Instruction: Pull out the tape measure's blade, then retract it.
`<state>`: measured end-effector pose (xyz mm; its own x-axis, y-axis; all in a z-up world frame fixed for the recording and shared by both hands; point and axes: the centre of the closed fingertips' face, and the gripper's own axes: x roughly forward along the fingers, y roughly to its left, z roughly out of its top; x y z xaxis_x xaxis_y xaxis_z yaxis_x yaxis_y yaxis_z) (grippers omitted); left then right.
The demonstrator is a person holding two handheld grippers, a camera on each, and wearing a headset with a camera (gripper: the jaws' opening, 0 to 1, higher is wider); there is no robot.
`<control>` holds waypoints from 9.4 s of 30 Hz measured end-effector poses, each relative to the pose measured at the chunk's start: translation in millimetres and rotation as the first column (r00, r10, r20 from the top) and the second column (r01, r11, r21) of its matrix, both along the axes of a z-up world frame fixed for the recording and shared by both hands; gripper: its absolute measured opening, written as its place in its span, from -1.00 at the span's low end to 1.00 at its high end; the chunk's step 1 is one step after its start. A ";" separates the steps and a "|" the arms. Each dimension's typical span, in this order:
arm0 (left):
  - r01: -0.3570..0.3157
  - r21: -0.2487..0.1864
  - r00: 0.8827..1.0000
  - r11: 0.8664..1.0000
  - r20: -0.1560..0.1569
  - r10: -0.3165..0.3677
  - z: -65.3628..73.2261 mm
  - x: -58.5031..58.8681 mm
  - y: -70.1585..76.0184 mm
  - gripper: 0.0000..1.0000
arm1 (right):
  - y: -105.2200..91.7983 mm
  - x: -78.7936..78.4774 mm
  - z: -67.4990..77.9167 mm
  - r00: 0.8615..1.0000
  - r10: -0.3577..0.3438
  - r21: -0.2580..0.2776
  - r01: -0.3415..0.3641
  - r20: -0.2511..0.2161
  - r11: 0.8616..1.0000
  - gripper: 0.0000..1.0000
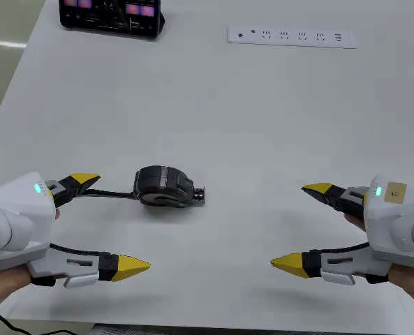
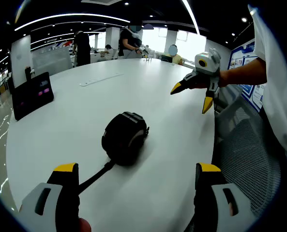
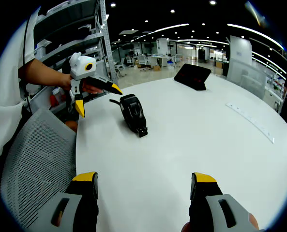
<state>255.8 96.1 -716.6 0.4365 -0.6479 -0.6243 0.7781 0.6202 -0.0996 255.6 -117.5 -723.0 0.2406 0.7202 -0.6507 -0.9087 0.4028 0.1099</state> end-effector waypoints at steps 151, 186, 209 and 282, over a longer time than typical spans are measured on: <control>0.382 0.286 0.924 0.879 -0.110 -0.366 -40.6 53.8 -25.5 -0.46 | 95.0 54.0 -45.0 0.962 0.264 0.051 -0.267 0.067 0.962 -0.12; 0.391 0.275 0.920 0.878 -0.115 -0.374 -41.6 53.8 -25.3 -0.46 | 131.7 45.5 -54.0 0.919 0.382 0.097 -0.390 0.097 0.916 -0.74; 0.406 0.305 0.913 0.861 -0.113 -0.391 -43.2 54.3 -22.4 -0.48 | 131.3 46.1 -53.5 0.911 0.392 0.061 -0.402 0.131 0.914 -0.80; 0.415 0.344 0.909 0.842 -0.130 -0.396 -43.6 53.0 -21.3 -0.48 | 42.4 47.6 -51.4 0.924 0.361 -0.068 -0.355 0.124 0.932 -0.80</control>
